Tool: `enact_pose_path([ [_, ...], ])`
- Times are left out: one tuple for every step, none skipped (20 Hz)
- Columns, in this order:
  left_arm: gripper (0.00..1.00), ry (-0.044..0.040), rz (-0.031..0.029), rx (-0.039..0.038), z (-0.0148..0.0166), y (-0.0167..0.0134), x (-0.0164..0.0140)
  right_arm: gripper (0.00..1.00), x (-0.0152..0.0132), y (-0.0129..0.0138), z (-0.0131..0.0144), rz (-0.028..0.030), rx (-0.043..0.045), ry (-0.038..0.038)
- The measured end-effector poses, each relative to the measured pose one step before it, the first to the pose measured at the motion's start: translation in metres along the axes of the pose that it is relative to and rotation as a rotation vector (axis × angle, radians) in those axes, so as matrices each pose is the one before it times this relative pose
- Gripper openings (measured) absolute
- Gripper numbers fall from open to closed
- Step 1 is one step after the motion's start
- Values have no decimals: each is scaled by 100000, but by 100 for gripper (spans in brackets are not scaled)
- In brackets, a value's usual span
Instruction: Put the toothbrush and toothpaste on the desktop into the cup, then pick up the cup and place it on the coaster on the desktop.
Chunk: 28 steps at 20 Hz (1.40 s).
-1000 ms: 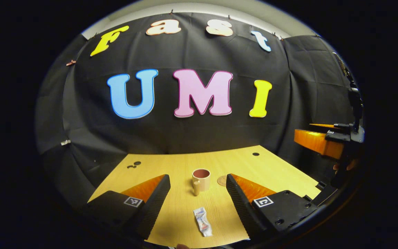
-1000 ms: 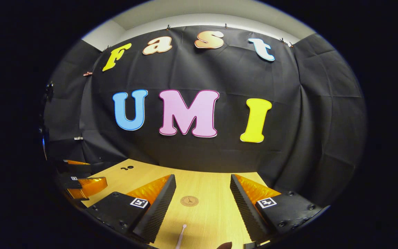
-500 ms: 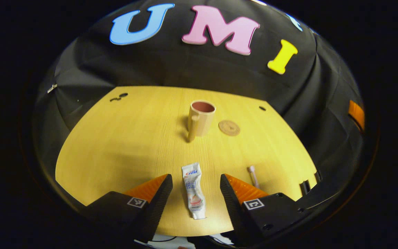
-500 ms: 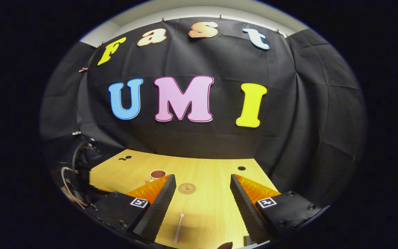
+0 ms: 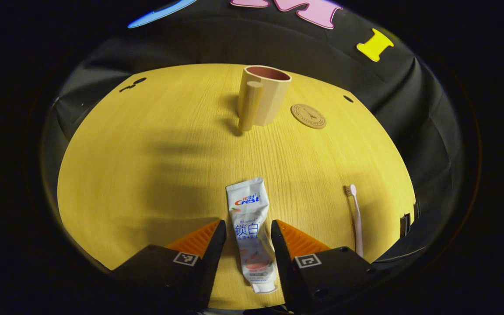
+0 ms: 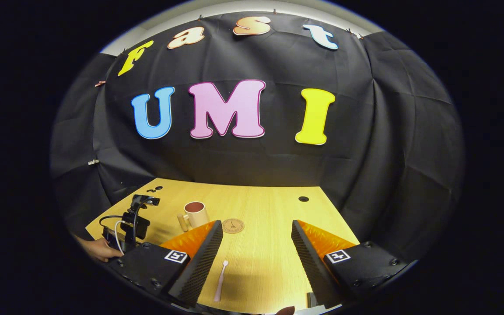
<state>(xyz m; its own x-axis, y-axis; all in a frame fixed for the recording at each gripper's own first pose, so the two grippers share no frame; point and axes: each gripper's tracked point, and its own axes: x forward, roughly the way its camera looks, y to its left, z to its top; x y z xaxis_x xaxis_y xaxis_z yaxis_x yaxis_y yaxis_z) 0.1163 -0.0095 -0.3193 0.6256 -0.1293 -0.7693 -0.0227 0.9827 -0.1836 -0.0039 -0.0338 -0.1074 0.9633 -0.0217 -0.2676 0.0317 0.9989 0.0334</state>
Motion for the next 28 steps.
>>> enact_pose_path([
  [63,-167,512,842,134,58,77,97,206,105,-421,354,440,1127],
  [55,1288,-7,634,-137,-221,163,97,208,30,-391,464,693,1308],
  [52,1334,393,994,-102,-6,-118,97,235,15,-421,256,956,1412],
  [51,1428,506,859,100,110,-166,97,251,98,-389,397,969,1211],
  [51,2140,186,750,-297,30,76,97,227,136,-224,282,769,848],
  [45,2374,389,714,61,128,4,97,219,150,-247,389,512,985],
  [54,2834,484,270,-52,21,-121,97,175,282,-352,614,357,961],
  [49,4122,134,279,-49,-30,-143,98,146,222,-384,638,141,1421],
  [49,4530,-475,312,-320,-117,271,98,10,242,-414,360,27,1116],
  [49,3520,120,342,28,126,50,97,-22,127,-163,163,113,672],
  [49,3388,999,244,-15,401,76,98,-108,136,-97,31,251,165],
  [53,3291,1268,97,-121,248,-78,98,-55,152,-34,131,278,194],
  [53,1016,-70,472,-322,-360,234,98,-97,17,31,-101,193,-140],
  [53,396,-205,549,-119,-148,158,98,-130,-26,28,-124,54,-275],
  [53,192,-131,261,-293,25,55,97,-232,23,45,-198,-100,-349],
  [57,-23,13,201,-112,59,-134,98,-144,-73,-66,-405,-32,-137],
  [63,-300,124,198,-30,62,-35,98,-91,-121,-68,-335,334,79],
  [63,-843,352,227,245,51,-33,98,-137,51,-265,-93,546,343],
  [59,134,1319,-121,-68,156,152,97,7,2,-232,89,431,682],
  [57,-537,499,-936,167,146,139,98,-39,131,-418,281,167,732],
  [52,-17,1639,-143,-123,429,-133,98,-45,96,-402,264,-184,994],
  [41,88,884,-563,2,570,-343,98,87,210,-662,616,-402,1387],
  [29,-1935,-741,-720,218,135,-6,98,75,131,-790,473,-600,1976],
  [25,-410,-1373,-689,82,114,-152,98,211,155,-884,576,-666,2634],
  [24,-1364,-2847,-248,-73,-127,-257,98,276,183,-985,399,-395,3194],
  [23,-706,-3224,-740,-209,-171,-269,97,323,127,-1028,265,-110,3827],
  [23,-553,-2179,-1078,-51,-34,265,98,378,61,-879,326,220,3480],
  [22,-1072,-1267,-728,26,26,47,98,289,235,-878,458,685,2806],
])
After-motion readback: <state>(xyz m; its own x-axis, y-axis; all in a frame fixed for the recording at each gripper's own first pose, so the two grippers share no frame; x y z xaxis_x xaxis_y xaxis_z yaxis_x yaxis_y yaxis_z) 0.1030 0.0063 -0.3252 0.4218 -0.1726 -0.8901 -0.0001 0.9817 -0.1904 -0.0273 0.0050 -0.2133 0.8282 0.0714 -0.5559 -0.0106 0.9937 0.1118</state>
